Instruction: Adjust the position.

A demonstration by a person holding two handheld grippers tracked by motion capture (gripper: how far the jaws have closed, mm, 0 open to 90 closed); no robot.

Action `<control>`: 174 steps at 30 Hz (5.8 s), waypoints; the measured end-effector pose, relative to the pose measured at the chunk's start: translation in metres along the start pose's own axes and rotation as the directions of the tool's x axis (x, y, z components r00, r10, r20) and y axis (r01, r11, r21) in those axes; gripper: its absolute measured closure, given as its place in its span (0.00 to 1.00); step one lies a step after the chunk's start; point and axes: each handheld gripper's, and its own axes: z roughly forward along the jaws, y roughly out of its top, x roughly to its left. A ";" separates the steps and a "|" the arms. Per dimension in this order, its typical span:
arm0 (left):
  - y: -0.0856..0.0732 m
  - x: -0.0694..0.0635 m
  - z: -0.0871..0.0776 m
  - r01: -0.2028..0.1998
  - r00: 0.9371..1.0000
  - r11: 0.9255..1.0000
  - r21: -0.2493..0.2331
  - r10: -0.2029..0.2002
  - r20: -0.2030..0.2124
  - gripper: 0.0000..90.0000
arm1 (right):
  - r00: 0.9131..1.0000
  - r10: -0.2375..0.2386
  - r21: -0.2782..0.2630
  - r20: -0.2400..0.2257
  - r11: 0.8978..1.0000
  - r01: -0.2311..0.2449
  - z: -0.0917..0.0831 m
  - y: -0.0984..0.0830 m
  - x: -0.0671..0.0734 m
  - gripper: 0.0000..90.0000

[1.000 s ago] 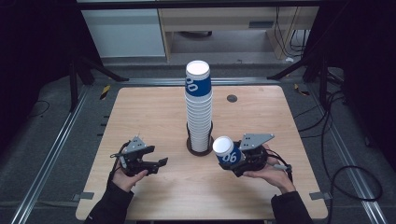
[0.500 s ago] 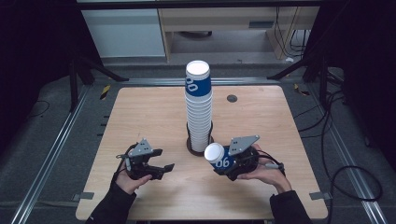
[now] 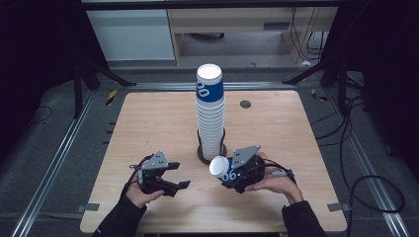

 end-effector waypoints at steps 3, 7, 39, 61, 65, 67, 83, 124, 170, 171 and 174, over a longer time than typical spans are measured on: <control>0.001 -0.002 0.003 -0.007 1.000 1.000 0.009 0.007 0.021 0.24 | 1.000 -0.016 0.018 -0.010 1.000 0.016 0.003 0.001 0.002 0.23; 0.003 -0.006 0.007 -0.018 0.998 1.000 0.015 0.017 0.058 0.24 | 0.999 -0.029 0.041 -0.014 0.999 0.029 0.007 0.002 0.004 0.23; 0.022 -0.023 0.032 -0.086 0.981 0.995 0.056 0.075 0.177 0.21 | 0.994 -0.080 0.129 -0.077 0.988 0.090 0.035 0.014 0.019 0.23; 0.026 -0.031 0.048 -0.101 0.978 0.991 0.093 0.081 0.192 0.24 | 0.989 -0.110 0.132 -0.096 0.984 0.122 0.047 0.022 0.028 0.23; 0.026 -0.032 0.048 -0.095 0.980 0.991 0.093 0.077 0.183 0.26 | 0.988 -0.114 0.131 -0.102 0.983 0.127 0.048 0.022 0.029 0.23; 0.026 -0.031 0.048 -0.089 0.981 0.992 0.090 0.072 0.181 0.28 | 0.988 -0.113 0.129 -0.104 0.984 0.126 0.048 0.023 0.029 0.23; 0.026 -0.026 0.042 -0.065 0.983 0.995 0.080 0.051 0.176 0.29 | 0.993 -0.079 0.069 -0.086 0.994 0.085 0.042 0.024 0.025 0.15; 0.034 -0.011 0.003 -0.013 0.987 0.995 -0.095 0.028 0.159 0.30 | 0.987 0.108 -0.208 -0.118 0.969 -0.131 0.015 0.005 -0.001 0.12; 0.032 -0.014 0.011 -0.040 0.978 0.999 -0.007 0.041 0.206 0.18 | 0.990 0.043 -0.119 -0.134 0.991 -0.059 0.027 0.008 0.008 0.18; 0.032 -0.014 0.013 -0.044 0.977 0.999 0.008 0.041 0.209 0.18 | 0.991 0.036 -0.115 -0.133 0.992 -0.052 0.028 0.008 0.008 0.18; 0.030 -0.014 0.019 -0.052 0.976 0.998 0.044 0.041 0.213 0.18 | 0.992 0.023 -0.088 -0.125 0.996 -0.034 0.033 0.009 0.011 0.18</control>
